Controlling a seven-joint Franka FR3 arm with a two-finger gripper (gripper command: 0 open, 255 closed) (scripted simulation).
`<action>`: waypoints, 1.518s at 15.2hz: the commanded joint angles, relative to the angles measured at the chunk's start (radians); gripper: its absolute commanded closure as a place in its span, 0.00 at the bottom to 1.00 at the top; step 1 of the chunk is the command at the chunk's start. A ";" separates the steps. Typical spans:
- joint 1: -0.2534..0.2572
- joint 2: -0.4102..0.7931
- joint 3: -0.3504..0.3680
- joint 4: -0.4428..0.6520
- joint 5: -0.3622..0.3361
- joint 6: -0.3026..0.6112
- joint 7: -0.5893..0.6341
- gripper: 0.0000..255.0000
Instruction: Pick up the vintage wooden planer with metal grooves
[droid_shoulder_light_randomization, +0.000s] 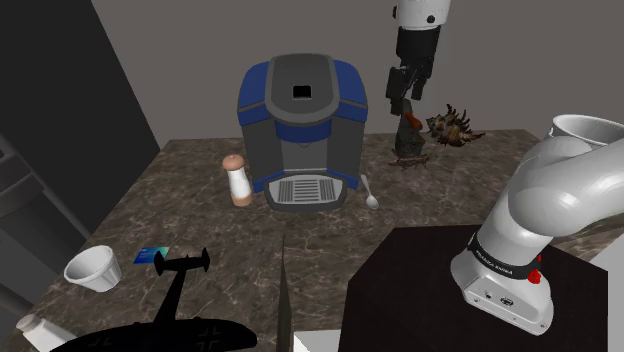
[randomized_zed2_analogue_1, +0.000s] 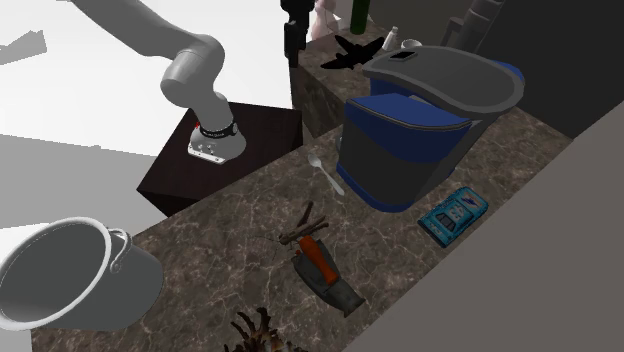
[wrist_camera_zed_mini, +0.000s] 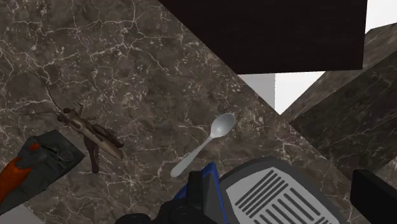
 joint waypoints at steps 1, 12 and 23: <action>0.000 0.000 0.000 0.000 0.000 0.000 0.000 0.00; -0.131 0.281 -0.159 0.061 -0.074 0.217 -0.038 0.00; -0.225 0.608 -0.312 0.227 -0.059 0.372 -0.093 0.00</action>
